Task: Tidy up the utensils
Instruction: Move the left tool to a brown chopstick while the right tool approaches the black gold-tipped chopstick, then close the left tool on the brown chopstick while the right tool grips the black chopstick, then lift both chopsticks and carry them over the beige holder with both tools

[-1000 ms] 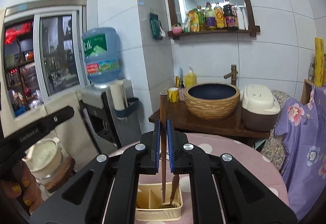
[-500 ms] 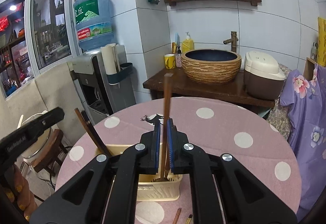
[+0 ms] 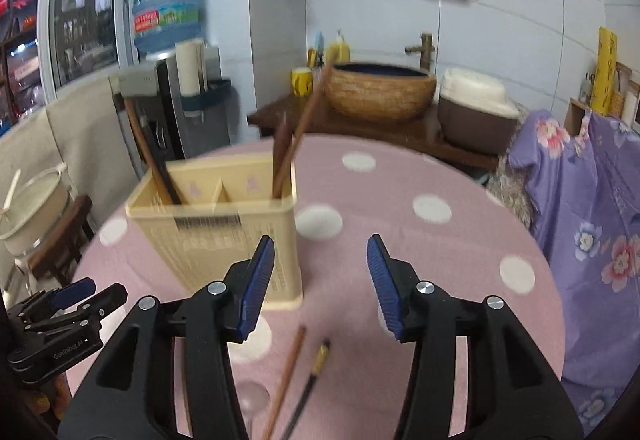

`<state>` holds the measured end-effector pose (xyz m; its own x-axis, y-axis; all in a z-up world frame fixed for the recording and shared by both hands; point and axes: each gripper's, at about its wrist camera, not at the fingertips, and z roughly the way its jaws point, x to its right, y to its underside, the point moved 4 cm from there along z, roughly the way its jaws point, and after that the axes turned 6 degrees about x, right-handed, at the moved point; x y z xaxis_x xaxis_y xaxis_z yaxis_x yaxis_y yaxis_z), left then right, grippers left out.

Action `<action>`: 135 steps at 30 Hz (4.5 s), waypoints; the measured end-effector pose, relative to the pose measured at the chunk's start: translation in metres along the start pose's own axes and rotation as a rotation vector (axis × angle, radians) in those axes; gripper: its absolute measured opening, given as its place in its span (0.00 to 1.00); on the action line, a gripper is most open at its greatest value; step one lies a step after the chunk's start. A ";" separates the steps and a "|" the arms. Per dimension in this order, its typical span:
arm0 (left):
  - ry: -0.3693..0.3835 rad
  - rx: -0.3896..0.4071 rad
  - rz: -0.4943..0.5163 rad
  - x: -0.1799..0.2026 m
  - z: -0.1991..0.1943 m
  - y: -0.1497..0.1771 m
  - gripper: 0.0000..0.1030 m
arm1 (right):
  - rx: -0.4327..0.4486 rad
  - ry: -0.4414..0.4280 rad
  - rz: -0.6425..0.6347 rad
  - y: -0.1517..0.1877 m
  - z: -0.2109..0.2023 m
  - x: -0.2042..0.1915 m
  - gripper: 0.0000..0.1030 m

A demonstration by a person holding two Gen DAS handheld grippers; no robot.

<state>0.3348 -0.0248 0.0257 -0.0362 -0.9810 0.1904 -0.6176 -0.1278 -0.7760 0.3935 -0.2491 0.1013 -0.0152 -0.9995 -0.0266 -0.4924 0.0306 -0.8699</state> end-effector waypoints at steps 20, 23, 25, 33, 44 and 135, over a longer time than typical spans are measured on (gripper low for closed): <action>0.040 -0.149 0.052 0.022 0.002 0.083 0.43 | -0.292 0.016 0.079 0.126 0.012 -0.008 0.47; 0.040 -0.151 0.055 0.026 0.003 0.086 0.43 | -0.302 0.021 0.074 0.127 0.013 -0.010 0.46; 0.036 -0.153 0.067 0.030 0.004 0.088 0.43 | -0.303 0.032 0.067 0.129 0.014 -0.011 0.46; -0.008 -0.138 0.113 0.041 0.008 0.089 0.43 | -0.298 0.061 0.033 0.132 0.015 -0.014 0.44; -0.011 -0.132 0.099 0.018 -0.001 0.091 0.35 | -0.309 0.089 0.065 0.134 0.009 0.019 0.32; 0.076 0.278 0.024 0.008 -0.088 -0.073 0.07 | 0.117 -0.203 0.101 -0.037 -0.087 0.030 0.07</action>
<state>0.3105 -0.0108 0.1364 -0.1132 -0.9719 0.2066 -0.3774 -0.1503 -0.9137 0.3349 -0.2803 0.1753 0.1215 -0.9713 -0.2044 -0.3925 0.1421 -0.9087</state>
